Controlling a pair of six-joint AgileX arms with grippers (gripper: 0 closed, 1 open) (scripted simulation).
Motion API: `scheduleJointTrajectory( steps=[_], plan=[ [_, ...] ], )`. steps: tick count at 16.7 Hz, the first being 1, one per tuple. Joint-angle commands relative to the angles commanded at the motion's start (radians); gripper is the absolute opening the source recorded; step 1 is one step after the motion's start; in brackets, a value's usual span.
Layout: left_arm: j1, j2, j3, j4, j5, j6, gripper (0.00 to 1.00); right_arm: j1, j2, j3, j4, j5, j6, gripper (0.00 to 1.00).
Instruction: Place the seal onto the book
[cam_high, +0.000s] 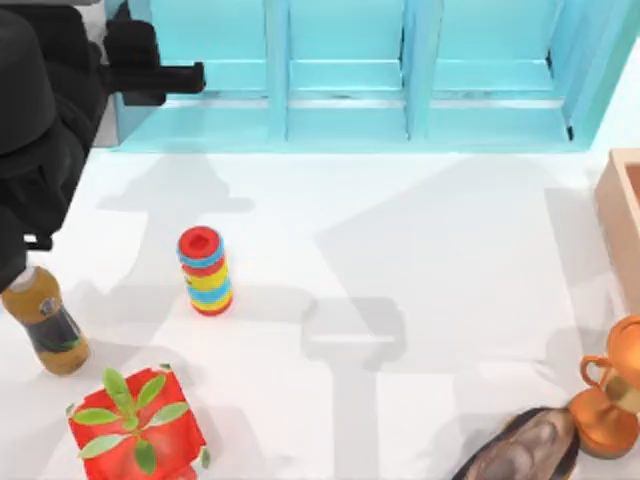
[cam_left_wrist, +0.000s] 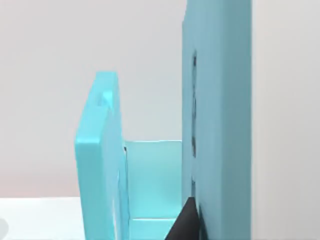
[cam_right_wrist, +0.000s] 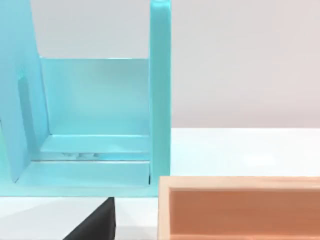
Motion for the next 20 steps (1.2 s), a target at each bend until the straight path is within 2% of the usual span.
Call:
scheduleJointTrajectory(
  steps=[3, 7, 14, 20],
  plan=[
    [-0.042, 0.037, 0.035, 0.002, -0.036, -0.094, 0.0, 0.0, 0.0, 0.0, 0.0, 0.0, 0.0, 1.0],
    [-0.148, 0.145, 0.117, -0.005, -0.122, -0.358, 0.0, 0.0, 0.0, 0.0, 0.0, 0.0, 0.0, 1.0],
    [-0.369, 0.475, 0.3, -0.075, -0.335, -1.038, 0.0, 0.0, 0.0, 0.0, 0.0, 0.0, 0.0, 1.0],
    [-0.51, 0.778, 0.493, -0.143, -0.529, -1.621, 0.0, 0.0, 0.0, 0.0, 0.0, 0.0, 0.0, 1.0]
  ],
)
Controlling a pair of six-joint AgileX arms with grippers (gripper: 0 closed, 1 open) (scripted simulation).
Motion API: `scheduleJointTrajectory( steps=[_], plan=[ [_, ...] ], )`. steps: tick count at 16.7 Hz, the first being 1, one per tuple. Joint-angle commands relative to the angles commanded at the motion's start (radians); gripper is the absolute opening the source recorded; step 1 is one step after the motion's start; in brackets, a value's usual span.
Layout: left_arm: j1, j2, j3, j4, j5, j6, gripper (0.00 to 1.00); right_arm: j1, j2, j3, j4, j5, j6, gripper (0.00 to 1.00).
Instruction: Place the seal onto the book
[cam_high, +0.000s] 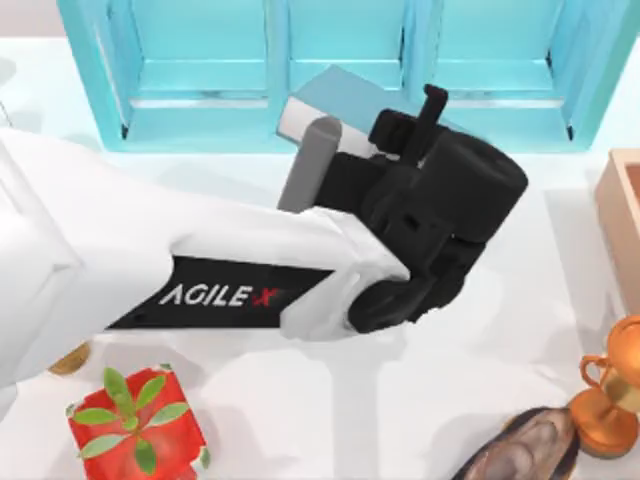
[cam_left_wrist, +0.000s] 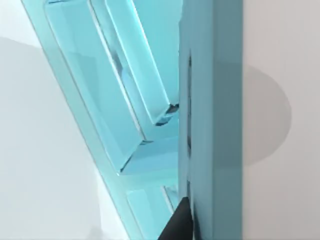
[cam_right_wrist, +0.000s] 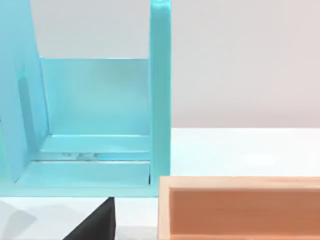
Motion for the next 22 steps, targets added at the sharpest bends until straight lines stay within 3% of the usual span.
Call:
scheduleJointTrajectory(
  steps=[4, 7, 22],
  plan=[
    [-0.059, 0.146, 0.127, -0.021, -0.101, -0.283, 0.0, 0.0, 0.0, 0.0, 0.0, 0.0, 0.0, 1.0],
    [-0.083, 0.209, 0.188, -0.029, -0.145, -0.393, 0.0, 0.0, 0.0, 0.0, 0.0, 0.0, 0.0, 1.0],
    [-0.092, 0.221, 0.189, -0.039, -0.159, -0.425, 0.0, 0.0, 0.0, 0.0, 0.0, 0.0, 0.0, 1.0]
  ],
)
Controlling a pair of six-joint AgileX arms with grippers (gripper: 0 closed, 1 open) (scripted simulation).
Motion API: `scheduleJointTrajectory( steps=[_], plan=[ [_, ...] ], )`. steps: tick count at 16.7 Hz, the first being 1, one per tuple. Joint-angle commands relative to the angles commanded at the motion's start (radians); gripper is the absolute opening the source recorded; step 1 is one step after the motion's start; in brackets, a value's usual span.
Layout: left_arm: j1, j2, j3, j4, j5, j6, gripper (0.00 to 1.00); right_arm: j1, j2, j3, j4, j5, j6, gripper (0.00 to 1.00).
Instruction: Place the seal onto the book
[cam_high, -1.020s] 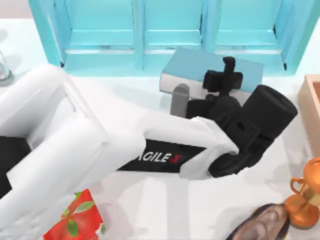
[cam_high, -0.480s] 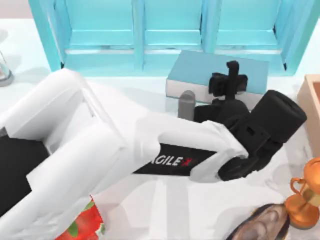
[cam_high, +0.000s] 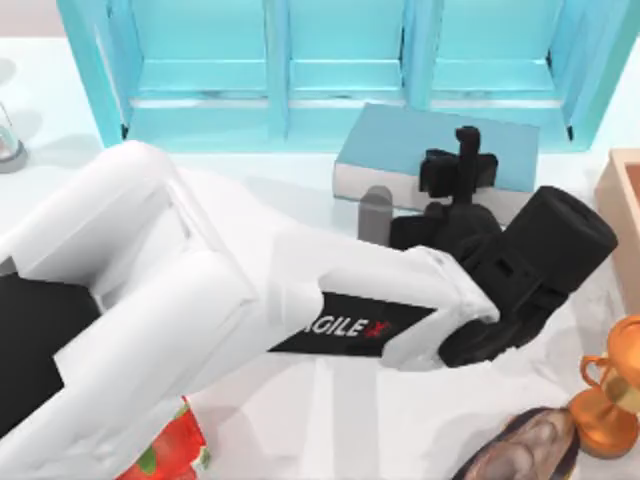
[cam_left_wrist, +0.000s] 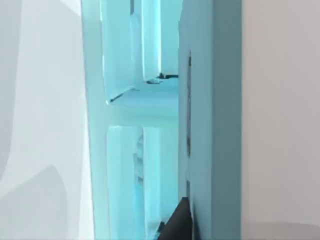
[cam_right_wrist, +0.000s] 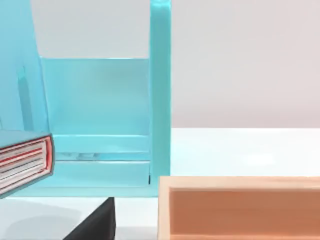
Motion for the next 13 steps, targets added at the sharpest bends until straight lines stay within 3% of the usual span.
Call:
scheduleJointTrajectory(
  steps=[13],
  plan=[
    [0.0, 0.063, -0.028, 0.09, 0.001, 0.001, 0.0, 0.0, 0.0, 0.0, 0.0, 0.0, 0.0, 1.0]
  ],
)
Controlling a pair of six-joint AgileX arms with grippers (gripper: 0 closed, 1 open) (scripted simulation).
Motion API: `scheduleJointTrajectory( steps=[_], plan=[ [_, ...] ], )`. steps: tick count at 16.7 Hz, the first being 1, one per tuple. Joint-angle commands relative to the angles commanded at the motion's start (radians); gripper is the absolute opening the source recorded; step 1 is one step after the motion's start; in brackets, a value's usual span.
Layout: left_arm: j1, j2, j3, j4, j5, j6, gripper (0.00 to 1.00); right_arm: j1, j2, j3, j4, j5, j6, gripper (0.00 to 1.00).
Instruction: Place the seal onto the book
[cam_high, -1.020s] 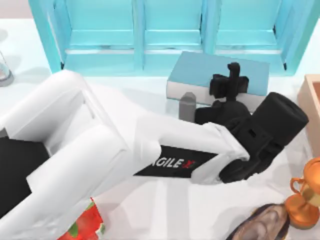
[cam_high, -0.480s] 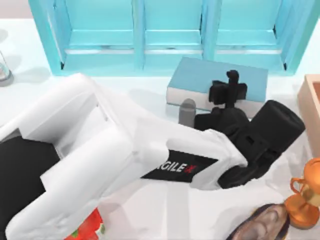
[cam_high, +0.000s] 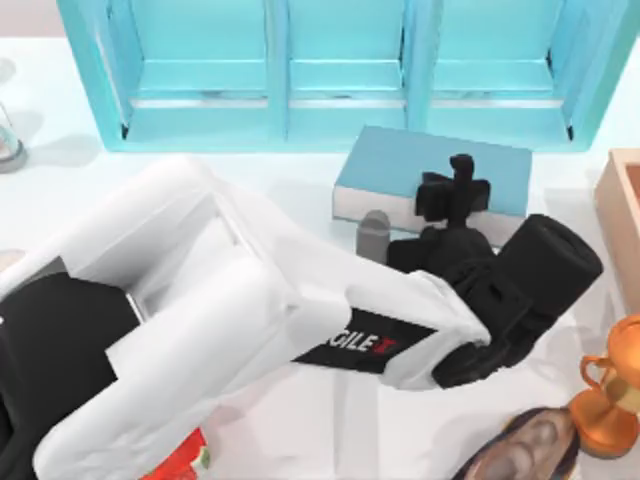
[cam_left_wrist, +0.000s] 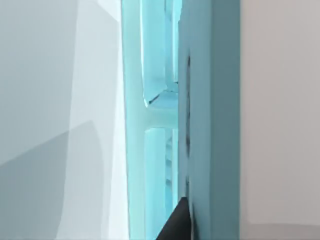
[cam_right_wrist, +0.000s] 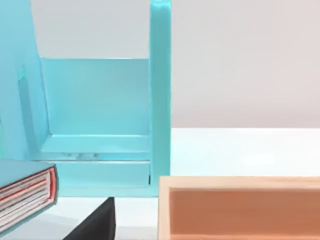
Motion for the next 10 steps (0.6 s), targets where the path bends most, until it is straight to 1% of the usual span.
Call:
scheduleJointTrajectory(
  steps=[10],
  plan=[
    [0.0, 0.0, 0.0, 0.0, 0.0, 0.0, 0.75, 0.0, 0.0, 0.0, 0.0, 0.0, 0.0, 1.0]
  ],
)
